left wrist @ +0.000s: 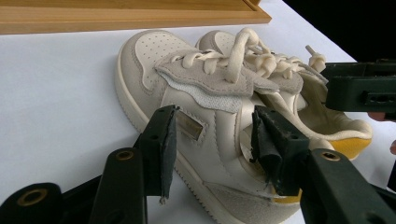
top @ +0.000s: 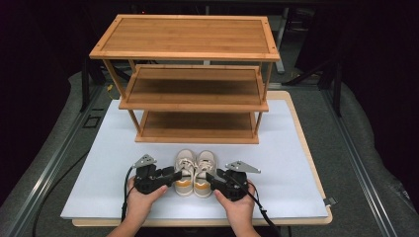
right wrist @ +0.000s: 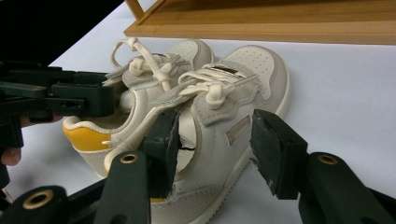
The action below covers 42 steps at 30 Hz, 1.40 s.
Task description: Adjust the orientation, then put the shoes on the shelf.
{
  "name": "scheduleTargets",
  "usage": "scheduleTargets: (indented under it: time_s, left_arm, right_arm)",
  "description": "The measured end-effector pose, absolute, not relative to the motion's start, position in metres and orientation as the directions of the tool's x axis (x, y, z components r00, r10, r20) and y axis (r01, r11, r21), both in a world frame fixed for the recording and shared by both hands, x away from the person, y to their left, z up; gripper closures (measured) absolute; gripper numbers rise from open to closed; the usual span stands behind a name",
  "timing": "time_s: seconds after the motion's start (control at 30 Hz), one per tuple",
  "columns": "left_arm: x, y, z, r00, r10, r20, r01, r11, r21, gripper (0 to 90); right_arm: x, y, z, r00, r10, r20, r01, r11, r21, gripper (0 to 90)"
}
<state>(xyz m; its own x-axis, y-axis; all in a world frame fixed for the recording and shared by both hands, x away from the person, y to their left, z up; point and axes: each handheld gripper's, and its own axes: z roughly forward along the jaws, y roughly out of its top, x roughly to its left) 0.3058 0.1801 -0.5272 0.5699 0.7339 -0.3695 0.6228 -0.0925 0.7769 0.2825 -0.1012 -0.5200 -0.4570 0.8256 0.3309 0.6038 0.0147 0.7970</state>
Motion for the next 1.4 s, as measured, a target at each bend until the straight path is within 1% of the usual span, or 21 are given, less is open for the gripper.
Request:
scheduleTargets:
  time_s: [0.1, 0.13, 0.4, 0.5, 0.7, 0.77, 0.83, 0.93, 1.27, 1.3, 1.4]
  left_arm:
    - [0.304, 0.179, -0.527, 0.557, 0.747, -0.363, 0.622, -0.084, 0.779, 46.8]
    - [0.304, 0.179, -0.528, 0.552, 0.748, -0.368, 0.622, -0.075, 0.779, 46.1]
    - [0.304, 0.176, -0.532, 0.524, 0.758, -0.388, 0.638, -0.047, 0.769, 45.3]
    - [0.304, 0.173, -0.534, 0.508, 0.763, -0.4, 0.639, -0.023, 0.768, 47.3]
    - [0.302, 0.172, -0.535, 0.494, 0.77, -0.404, 0.639, -0.006, 0.769, 48.0]
    - [0.302, 0.172, -0.535, 0.487, 0.77, -0.412, 0.643, 0.003, 0.766, 48.1]
    - [0.301, 0.17, -0.537, 0.458, 0.774, -0.438, 0.654, 0.04, 0.755, 48.1]
    - [0.302, 0.169, -0.538, 0.442, 0.778, -0.447, 0.662, 0.053, 0.747, 47.8]
    - [0.3, 0.164, -0.537, 0.423, 0.801, -0.423, 0.653, 0.054, 0.756, 49.6]
    - [0.3, 0.164, -0.537, 0.421, 0.804, -0.419, 0.653, 0.052, 0.756, 51.5]
    - [0.298, 0.164, -0.538, 0.415, 0.808, -0.419, 0.648, 0.061, 0.76, 53.0]
  right_arm:
    - [0.283, -0.099, -0.522, -0.45, 0.825, 0.342, 0.615, 0.009, 0.788, 49.4]
    - [0.284, -0.096, -0.525, -0.45, 0.83, 0.328, 0.605, 0.014, 0.796, 48.0]
    - [0.286, -0.091, -0.531, -0.432, 0.836, 0.337, 0.613, -0.001, 0.79, 48.6]
    - [0.288, -0.091, -0.533, -0.418, 0.834, 0.36, 0.63, -0.019, 0.776, 49.5]
    - [0.288, -0.088, -0.536, -0.402, 0.845, 0.353, 0.62, -0.033, 0.784, 48.7]
    - [0.289, -0.088, -0.536, -0.394, 0.844, 0.364, 0.634, -0.037, 0.773, 48.6]
    - [0.289, -0.087, -0.537, -0.381, 0.844, 0.377, 0.637, -0.056, 0.769, 48.7]
    - [0.289, -0.087, -0.536, -0.374, 0.85, 0.372, 0.643, -0.052, 0.764, 48.6]
    - [0.287, -0.085, -0.538, -0.365, 0.852, 0.375, 0.63, -0.071, 0.773, 49.1]
    - [0.287, -0.084, -0.538, -0.358, 0.859, 0.366, 0.629, -0.068, 0.775, 50.0]
    - [0.287, -0.084, -0.538, -0.359, 0.858, 0.368, 0.626, -0.072, 0.777, 50.5]
